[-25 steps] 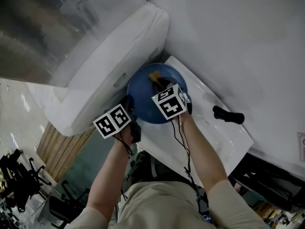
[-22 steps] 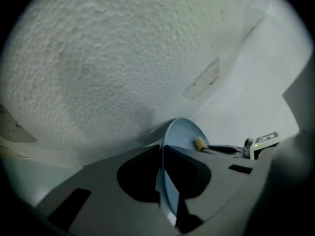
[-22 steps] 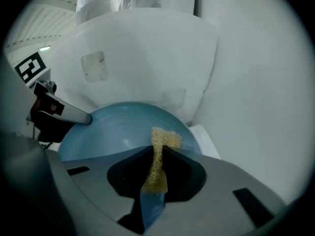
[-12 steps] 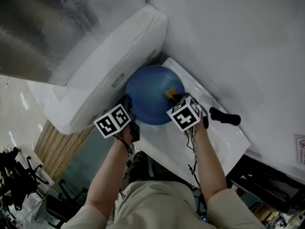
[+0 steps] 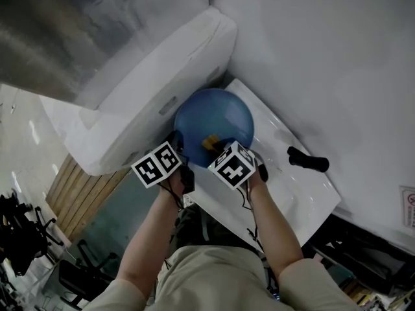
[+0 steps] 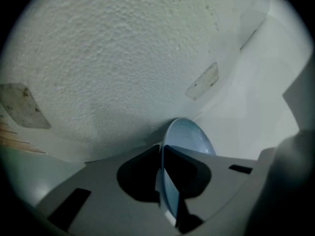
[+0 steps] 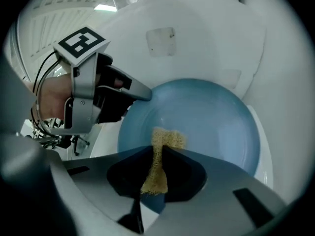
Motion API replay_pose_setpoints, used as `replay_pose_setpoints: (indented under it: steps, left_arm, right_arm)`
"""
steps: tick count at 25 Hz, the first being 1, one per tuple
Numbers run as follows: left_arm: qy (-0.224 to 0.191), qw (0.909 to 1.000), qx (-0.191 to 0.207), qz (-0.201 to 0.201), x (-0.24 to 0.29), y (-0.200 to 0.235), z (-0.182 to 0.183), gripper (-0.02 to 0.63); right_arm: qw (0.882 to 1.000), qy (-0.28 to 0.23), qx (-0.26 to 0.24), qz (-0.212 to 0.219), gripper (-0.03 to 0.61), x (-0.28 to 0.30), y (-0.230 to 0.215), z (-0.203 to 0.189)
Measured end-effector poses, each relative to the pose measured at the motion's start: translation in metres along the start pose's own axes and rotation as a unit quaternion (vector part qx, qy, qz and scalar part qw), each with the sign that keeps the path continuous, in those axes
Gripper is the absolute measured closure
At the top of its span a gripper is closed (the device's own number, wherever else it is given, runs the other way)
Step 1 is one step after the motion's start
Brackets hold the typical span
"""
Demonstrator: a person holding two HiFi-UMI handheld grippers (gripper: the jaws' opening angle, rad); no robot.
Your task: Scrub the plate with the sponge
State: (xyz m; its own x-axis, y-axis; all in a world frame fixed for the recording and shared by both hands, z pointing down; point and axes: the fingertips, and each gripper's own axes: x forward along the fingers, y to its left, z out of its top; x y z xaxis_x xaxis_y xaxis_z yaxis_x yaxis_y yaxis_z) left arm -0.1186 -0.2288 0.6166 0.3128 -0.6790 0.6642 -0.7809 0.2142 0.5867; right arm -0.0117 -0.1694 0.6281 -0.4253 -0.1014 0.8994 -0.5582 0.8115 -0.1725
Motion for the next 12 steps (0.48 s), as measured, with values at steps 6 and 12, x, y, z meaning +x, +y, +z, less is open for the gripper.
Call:
replay_pose_setpoints:
  steps: [6, 12]
  left_arm:
    - [0.011, 0.9999, -0.001, -0.005, -0.004, 0.000, -0.006, 0.580]
    - [0.036, 0.9982, 0.044, 0.017, -0.009, 0.001, -0.013, 0.577]
  right_arm:
    - [0.992, -0.086, 0.028, -0.085, 0.509, 0.002, -0.034, 0.036]
    - [0.974, -0.160, 0.087, -0.134, 0.508, -0.023, -0.070, 0.047]
